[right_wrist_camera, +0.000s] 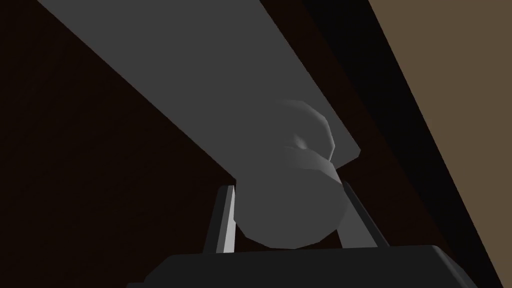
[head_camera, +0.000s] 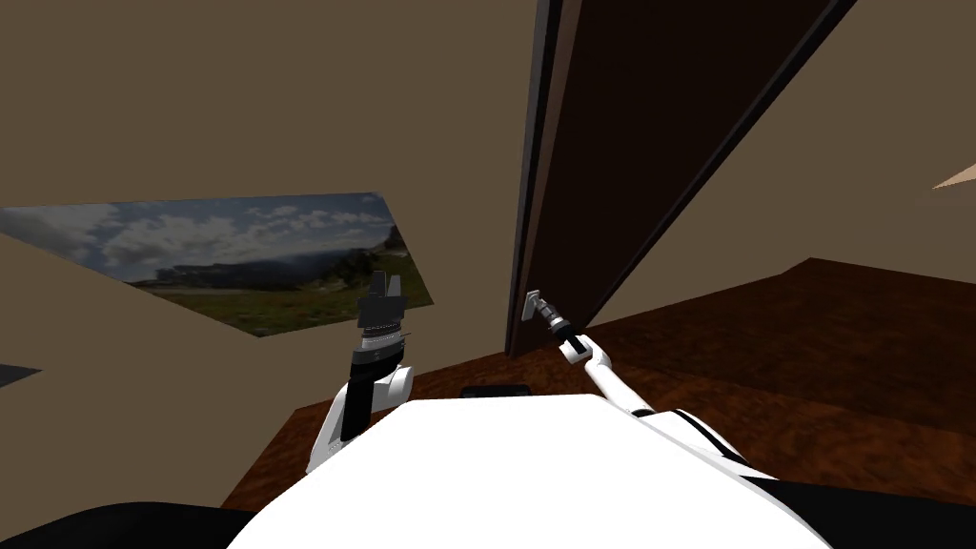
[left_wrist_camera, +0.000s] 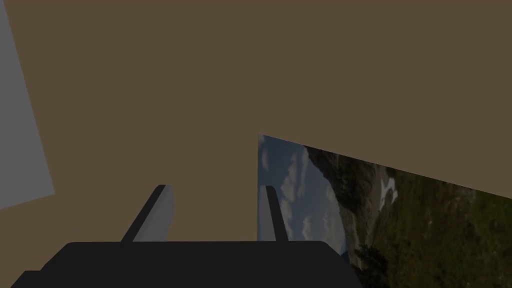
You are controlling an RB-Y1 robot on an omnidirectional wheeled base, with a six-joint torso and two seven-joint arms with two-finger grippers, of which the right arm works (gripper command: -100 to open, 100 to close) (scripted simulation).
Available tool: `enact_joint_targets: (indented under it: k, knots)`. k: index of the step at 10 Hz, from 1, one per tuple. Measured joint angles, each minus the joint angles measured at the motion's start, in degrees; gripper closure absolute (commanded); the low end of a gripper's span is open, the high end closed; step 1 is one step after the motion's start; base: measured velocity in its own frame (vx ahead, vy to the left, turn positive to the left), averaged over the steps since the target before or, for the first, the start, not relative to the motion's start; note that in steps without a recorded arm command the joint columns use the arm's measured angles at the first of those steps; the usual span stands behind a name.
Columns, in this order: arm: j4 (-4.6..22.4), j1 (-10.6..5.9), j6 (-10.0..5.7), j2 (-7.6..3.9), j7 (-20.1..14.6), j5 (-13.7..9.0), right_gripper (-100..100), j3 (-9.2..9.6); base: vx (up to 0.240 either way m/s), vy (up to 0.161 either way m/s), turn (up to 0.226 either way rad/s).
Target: Pull the door open
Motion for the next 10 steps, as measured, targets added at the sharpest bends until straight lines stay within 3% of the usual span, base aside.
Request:
enact_joint_targets:
  k: [10]
  knots:
    - [1.2, -1.16, 1.41, 0.9, -14.09, -10.03, 100, -0.4, -0.064, -0.059, 0.112]
